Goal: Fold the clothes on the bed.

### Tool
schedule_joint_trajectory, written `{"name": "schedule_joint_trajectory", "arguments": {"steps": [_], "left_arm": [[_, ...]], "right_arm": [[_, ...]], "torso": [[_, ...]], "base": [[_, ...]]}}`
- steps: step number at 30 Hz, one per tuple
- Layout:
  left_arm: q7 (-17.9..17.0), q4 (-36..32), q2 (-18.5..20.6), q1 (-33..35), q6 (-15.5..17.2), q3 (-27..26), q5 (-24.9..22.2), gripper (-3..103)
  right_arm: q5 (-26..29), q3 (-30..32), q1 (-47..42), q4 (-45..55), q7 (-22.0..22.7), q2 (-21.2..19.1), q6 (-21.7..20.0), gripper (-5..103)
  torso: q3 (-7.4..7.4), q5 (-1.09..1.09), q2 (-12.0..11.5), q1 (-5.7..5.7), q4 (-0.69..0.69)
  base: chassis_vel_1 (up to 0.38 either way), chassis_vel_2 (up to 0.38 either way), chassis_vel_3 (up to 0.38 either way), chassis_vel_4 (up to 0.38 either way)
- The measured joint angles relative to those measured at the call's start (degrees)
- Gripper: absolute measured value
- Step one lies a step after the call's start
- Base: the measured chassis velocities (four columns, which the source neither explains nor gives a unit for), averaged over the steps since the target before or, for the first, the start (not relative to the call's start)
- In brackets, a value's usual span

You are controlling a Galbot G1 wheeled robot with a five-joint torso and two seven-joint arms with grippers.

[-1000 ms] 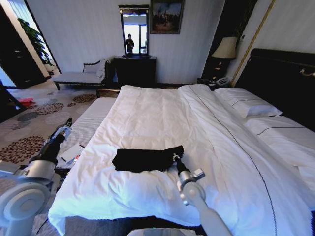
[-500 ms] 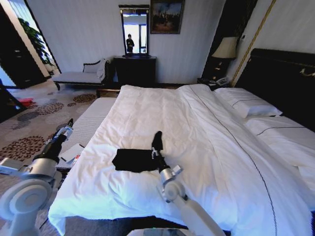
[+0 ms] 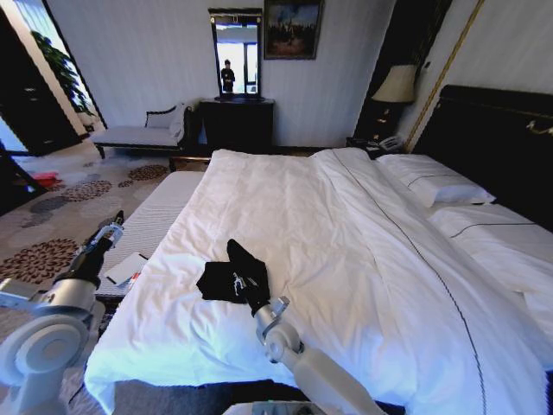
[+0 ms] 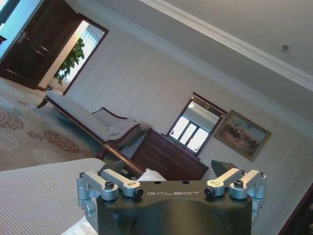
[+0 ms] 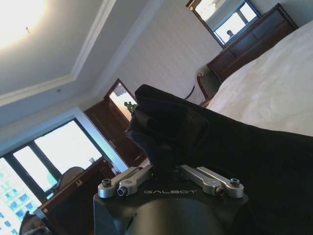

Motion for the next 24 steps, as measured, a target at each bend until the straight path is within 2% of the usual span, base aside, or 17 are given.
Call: {"name": "schedule_joint_trajectory", "arguments": {"steps": [10, 11, 13, 16, 19, 21, 22, 24], "left_arm": [[0.1, 1.0, 0.0, -0.2, 0.0, 0.6, 1.0, 100], [0.1, 1.1, 0.0, -0.2, 0.0, 0.8, 1.4, 100], [0.1, 1.1, 0.0, -0.2, 0.0, 0.8, 1.5, 100], [0.2, 1.3, 0.1, -0.3, 0.0, 0.7, 1.5, 100], [0.2, 1.5, 0.3, -0.3, -0.1, 0.7, 1.6, 100], [0.2, 1.6, 0.2, -0.4, -0.1, 0.9, 1.6, 100], [0.2, 1.6, 0.2, -0.4, -0.1, 0.9, 1.6, 100], [0.2, 1.6, -0.1, -0.4, 0.0, 1.3, 1.8, 100]], "right_arm": [[-1.7, -0.5, 1.9, -5.5, 0.0, 1.6, 0.4, 1], [-2.8, -0.5, 2.0, -5.9, 0.4, 1.9, 0.4, 6], [-3.6, -0.6, 2.0, -6.0, 0.5, 2.0, 0.5, 6], [-4.6, -1.2, 1.5, -4.8, 0.6, 1.9, 0.7, 22], [-4.7, -2.1, 1.1, -3.2, 0.7, 1.3, 0.8, 28], [-4.7, -3.2, 0.9, -2.0, 0.8, 1.1, 1.0, 39], [-4.7, -3.2, 0.9, -2.0, 0.8, 1.1, 1.0, 39], [-4.6, -3.5, 1.0, -1.9, 0.7, 1.3, 1.3, 49]], "torso": [[0.00, 0.00, 0.0, 0.00, 0.00], [0.00, 0.00, 0.0, 0.00, 0.00], [0.00, 0.00, 0.0, 0.00, 0.00], [0.00, 0.00, 0.0, 0.00, 0.00], [0.00, 0.00, 0.0, 0.00, -0.01], [0.00, 0.00, 0.0, 0.00, 0.00], [0.00, 0.00, 0.0, 0.00, 0.00], [0.00, 0.00, 0.0, 0.00, 0.00]], "base": [[0.000, 0.000, 0.000, 0.000], [0.000, 0.000, 0.000, 0.000], [0.000, 0.000, 0.000, 0.000], [0.000, 0.000, 0.000, 0.000], [0.000, 0.000, 0.000, 0.000], [0.000, 0.000, 0.000, 0.000], [0.000, 0.000, 0.000, 0.000], [0.000, 0.000, 0.000, 0.000]]}}
